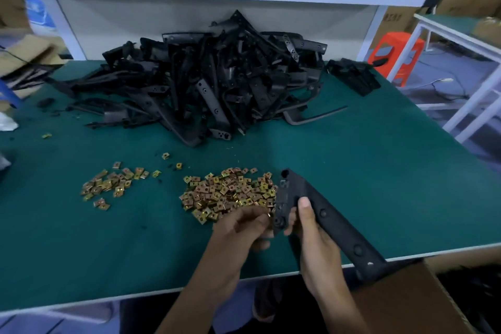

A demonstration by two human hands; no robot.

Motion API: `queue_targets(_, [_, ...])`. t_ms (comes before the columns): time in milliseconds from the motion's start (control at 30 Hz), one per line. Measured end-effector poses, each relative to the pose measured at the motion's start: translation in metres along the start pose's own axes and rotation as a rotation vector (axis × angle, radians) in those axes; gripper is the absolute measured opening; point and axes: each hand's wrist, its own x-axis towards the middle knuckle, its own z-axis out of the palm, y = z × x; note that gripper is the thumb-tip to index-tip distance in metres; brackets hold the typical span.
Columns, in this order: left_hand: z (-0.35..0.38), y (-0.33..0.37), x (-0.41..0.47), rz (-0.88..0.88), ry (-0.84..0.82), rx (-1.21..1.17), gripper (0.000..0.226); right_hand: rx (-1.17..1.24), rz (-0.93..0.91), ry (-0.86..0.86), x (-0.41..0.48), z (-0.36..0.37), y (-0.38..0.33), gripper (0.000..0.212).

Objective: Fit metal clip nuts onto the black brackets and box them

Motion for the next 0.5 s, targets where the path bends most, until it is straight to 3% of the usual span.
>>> queue_targets(133, [0.008,0.004,-0.002,0.003,-0.047,-0.107,0.024,0.064,-0.043,-0.054,0.001,0.000,-0.002,0.066])
queue_targets(367, [0.002,0.005,0.001,0.072,-0.135,-0.102,0.012,0.086,-0.104,-0.108,0.001,0.000,-0.011,0.067])
queue_targets(500, [-0.008,0.009,0.003,0.112,-0.221,0.006,0.040,0.015,-0.121,-0.124,-0.001,-0.002,-0.015,0.066])
